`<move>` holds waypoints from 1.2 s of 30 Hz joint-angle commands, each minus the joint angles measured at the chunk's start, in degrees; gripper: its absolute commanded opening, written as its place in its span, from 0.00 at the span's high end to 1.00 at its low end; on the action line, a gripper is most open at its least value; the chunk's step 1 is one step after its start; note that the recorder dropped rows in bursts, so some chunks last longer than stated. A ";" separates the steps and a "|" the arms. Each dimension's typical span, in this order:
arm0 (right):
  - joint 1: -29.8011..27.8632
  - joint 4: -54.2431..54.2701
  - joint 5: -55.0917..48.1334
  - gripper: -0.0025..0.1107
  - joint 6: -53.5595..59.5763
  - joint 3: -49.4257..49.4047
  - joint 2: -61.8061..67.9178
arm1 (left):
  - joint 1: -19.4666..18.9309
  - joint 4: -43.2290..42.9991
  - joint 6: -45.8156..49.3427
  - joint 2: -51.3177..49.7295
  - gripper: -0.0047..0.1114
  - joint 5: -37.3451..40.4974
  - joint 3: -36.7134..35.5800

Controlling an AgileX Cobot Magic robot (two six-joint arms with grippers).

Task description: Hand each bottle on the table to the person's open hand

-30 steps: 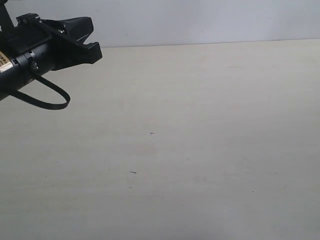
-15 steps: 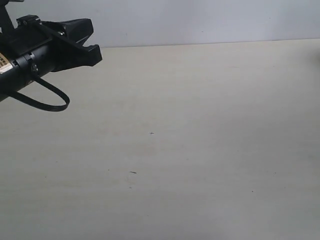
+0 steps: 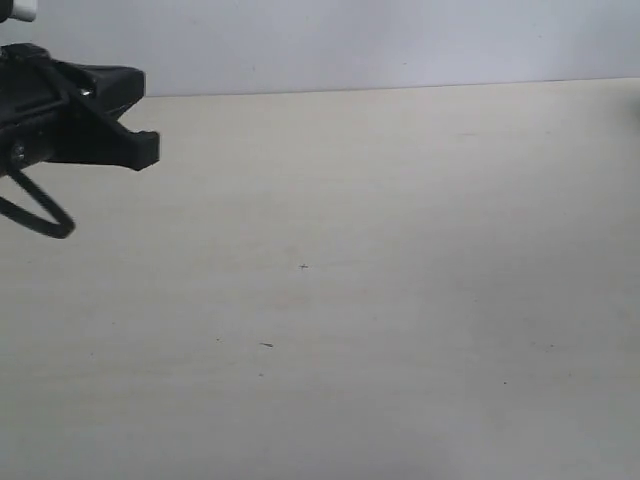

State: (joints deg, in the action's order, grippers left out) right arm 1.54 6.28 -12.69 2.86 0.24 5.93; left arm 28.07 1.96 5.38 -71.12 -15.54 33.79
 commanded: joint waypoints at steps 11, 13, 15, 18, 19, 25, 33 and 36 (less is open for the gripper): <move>-0.24 -0.32 0.42 0.98 0.07 -0.24 0.13 | -25.26 0.10 -1.64 40.94 0.96 35.15 -3.42; -0.24 -0.32 0.42 0.98 0.07 -0.24 0.13 | -27.08 0.10 -1.64 46.24 0.96 35.40 -5.92; -0.24 -0.32 0.42 0.98 0.07 -0.24 0.13 | -28.29 0.10 -1.54 51.07 0.96 36.08 -8.17; -0.24 -0.32 0.42 0.98 0.07 -0.24 0.13 | -28.65 0.10 -1.44 57.43 0.96 36.21 -11.61; -0.24 -0.32 0.42 0.98 0.07 -0.24 0.13 | -28.65 0.10 -1.44 59.40 0.96 36.21 -12.69; -0.24 -0.32 0.42 0.98 0.07 -0.24 0.13 | -28.65 -0.01 -1.33 68.06 0.96 36.21 -19.11; -0.24 -0.32 0.42 0.98 0.07 -0.24 0.13 | -28.65 -1.27 -1.33 71.12 0.96 35.97 -26.67; -0.24 -0.32 0.42 0.98 0.07 -0.24 0.13 | -28.65 -1.27 -1.33 71.12 0.96 35.97 -29.01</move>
State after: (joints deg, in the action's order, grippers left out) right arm 1.54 6.28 -12.69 2.86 0.24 5.93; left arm -0.38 1.01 4.13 -0.28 20.94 6.83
